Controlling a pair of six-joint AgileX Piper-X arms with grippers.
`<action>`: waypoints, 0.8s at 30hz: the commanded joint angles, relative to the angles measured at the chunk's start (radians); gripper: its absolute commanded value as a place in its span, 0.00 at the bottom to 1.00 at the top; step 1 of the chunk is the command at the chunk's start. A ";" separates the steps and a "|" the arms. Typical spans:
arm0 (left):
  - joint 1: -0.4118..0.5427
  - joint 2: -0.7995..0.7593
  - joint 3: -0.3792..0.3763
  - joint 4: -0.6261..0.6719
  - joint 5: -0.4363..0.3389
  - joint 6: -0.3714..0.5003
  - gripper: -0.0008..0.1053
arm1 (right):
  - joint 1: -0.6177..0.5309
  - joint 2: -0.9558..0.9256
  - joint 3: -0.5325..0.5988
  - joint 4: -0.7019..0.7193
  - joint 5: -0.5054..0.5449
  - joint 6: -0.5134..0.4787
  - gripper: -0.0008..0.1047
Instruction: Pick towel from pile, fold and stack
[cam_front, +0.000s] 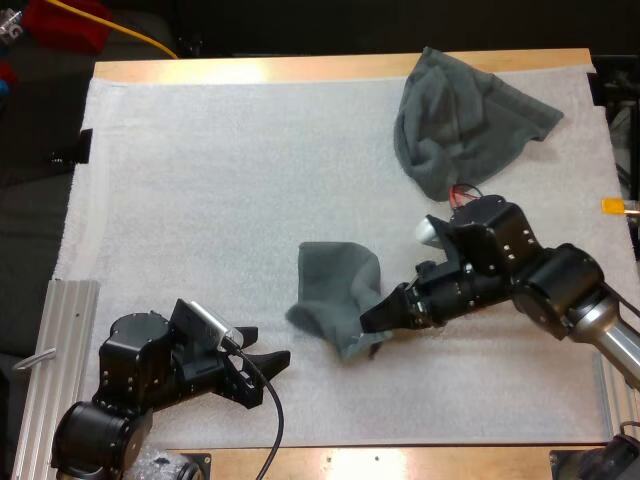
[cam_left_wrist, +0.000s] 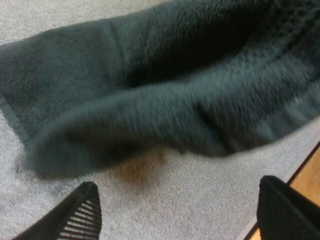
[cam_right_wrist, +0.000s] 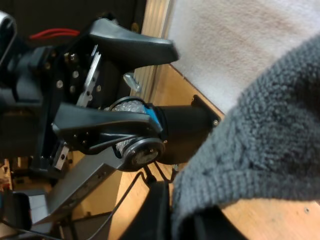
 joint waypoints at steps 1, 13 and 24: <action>-0.004 0.000 -0.001 -0.011 0.009 -0.003 0.60 | 0.004 -0.010 -0.001 -0.010 0.022 -0.005 0.01; -0.004 0.000 -0.001 -0.011 0.009 -0.003 0.60 | 0.025 -0.010 0.082 -0.086 0.366 -0.009 0.01; -0.004 0.000 -0.001 -0.011 0.009 -0.003 0.60 | 0.033 -0.032 0.028 -0.107 0.711 -0.007 0.01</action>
